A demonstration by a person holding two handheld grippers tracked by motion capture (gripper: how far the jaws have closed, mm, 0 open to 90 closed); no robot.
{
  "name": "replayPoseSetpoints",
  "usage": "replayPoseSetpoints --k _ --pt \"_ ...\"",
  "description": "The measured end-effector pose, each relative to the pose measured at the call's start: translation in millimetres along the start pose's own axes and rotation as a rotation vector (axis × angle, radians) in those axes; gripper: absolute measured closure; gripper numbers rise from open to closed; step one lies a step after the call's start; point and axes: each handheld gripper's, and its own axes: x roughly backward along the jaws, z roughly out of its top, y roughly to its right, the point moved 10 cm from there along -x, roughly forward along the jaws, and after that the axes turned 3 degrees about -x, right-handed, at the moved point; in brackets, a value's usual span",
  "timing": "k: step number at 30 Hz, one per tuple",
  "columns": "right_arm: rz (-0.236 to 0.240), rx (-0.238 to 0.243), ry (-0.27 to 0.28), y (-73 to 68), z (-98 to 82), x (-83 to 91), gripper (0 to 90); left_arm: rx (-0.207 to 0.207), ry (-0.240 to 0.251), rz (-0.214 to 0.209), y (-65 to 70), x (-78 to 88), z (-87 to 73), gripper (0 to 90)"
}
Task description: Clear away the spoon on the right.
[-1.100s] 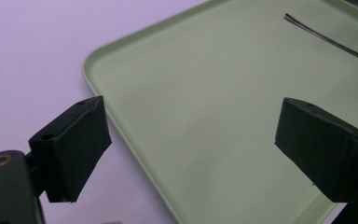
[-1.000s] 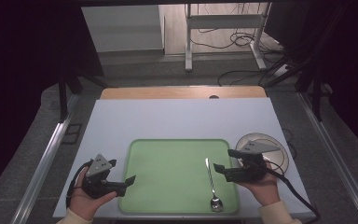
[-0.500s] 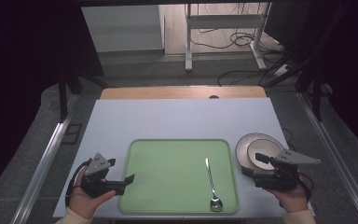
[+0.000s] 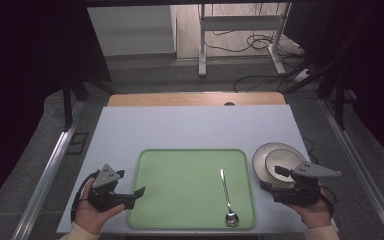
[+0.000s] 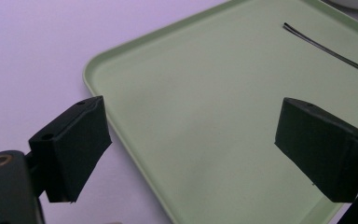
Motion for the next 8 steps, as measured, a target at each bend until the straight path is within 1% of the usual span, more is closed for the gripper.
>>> replayPoseSetpoints --k 4,8 --pt "-0.003 -0.008 0.011 2.7 1.3 1.2 20.6 0.002 0.003 0.001 -0.6 0.7 1.4 9.9" --pt "0.003 -0.013 0.019 2.7 2.6 1.5 20.6 0.011 0.008 0.014 -3.0 2.3 1.6 9.9"
